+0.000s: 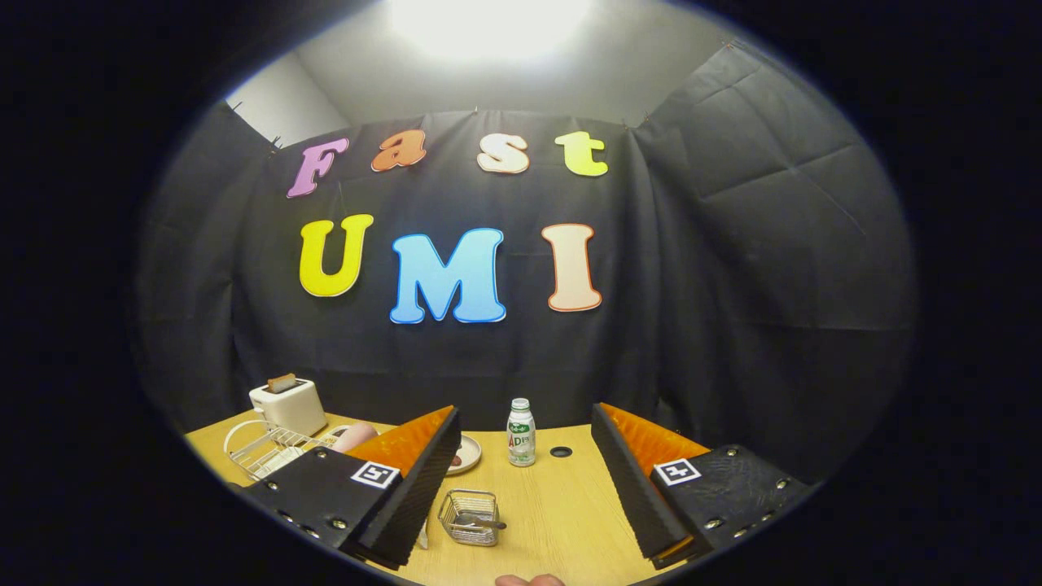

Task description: Take the plate from the dish rack, then take the spoon from the basket and place it into the plate.

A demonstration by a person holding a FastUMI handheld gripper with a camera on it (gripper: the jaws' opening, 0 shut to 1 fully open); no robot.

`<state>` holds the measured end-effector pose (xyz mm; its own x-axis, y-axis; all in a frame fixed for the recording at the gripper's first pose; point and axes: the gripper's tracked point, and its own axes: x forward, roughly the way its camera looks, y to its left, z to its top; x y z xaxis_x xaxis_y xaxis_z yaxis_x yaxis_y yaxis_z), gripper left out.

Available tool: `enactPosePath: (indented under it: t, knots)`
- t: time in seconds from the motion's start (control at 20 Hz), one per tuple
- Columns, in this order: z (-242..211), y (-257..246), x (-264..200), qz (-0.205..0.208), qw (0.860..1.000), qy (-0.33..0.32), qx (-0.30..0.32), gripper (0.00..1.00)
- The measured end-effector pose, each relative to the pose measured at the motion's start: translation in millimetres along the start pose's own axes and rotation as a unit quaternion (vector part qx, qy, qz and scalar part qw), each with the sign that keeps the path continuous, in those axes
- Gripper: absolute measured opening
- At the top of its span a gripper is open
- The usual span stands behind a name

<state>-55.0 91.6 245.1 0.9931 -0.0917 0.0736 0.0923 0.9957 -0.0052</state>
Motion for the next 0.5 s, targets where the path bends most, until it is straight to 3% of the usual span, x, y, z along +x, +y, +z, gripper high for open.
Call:
enactPosePath:
  t: [0.25,0.5]
  knots:
    - [28,33,5,0.003,1.0,-0.004,-0.001,0.98]
    - [34,78,14,0.029,0.999,0.042,0.009,0.98]
